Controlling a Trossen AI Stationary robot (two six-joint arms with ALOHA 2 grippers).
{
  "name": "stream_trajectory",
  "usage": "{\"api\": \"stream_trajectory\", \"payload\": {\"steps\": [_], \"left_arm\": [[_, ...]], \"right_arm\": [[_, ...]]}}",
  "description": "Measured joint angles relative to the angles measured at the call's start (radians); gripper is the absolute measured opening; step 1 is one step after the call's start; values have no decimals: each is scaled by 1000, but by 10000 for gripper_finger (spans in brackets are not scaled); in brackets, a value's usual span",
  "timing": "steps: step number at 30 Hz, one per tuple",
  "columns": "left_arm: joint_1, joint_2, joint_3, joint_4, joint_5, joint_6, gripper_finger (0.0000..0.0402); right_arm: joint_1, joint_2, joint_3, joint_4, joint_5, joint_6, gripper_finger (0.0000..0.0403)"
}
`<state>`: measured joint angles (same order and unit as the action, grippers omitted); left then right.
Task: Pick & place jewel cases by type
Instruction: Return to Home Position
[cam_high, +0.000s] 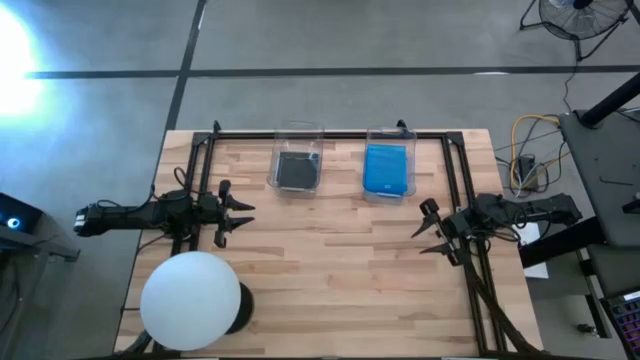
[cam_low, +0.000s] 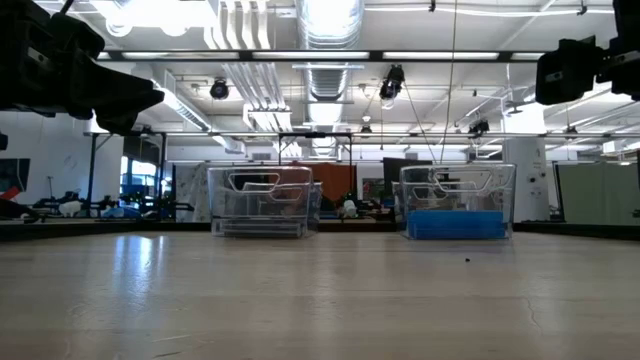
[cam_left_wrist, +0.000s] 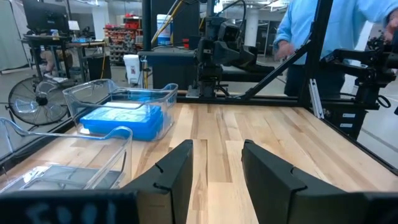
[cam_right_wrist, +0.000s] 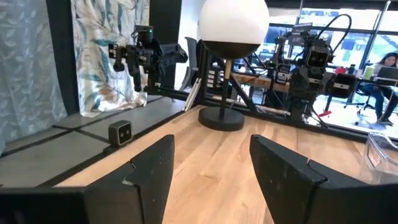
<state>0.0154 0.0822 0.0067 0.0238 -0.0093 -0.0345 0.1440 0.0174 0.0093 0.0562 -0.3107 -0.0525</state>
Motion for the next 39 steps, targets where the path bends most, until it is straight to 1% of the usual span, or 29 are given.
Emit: {"api": "stream_trajectory", "payload": {"steps": [16, 18, 22, 24, 27, 31, 34, 36, 39], "left_arm": [[0, 0, 0, 0, 0, 0, 119], [0, 0, 0, 0, 1, 0, 119], [0, 0, 0, 0, 1, 0, 119], [0, 0, 0, 0, 1, 0, 119], [0, 0, 0, 0, 0, 0, 119], [0, 0, 0, 0, 1, 0, 119], [0, 0, 0, 0, 0, 0, 119], [0, 0, 0, 0, 0, 0, 119], [0, 0, 0, 0, 1, 0, 119]], "right_arm": [[-7, 6, 0, -3, 0, 0, 208], [-31, 9, 0, -3, -3, 0, 208], [-133, -18, 1, -5, 0, 0, 208], [-162, -16, 1, -8, 11, 0, 208], [-153, -18, 1, -15, 63, -1, 208], [-121, -18, 1, -36, 200, -1, 208], [-120, -17, 1, -52, 301, -1, 208], [-124, -18, 0, -46, 339, -1, 208], [-127, -12, 0, -46, 341, -1, 208]]}}
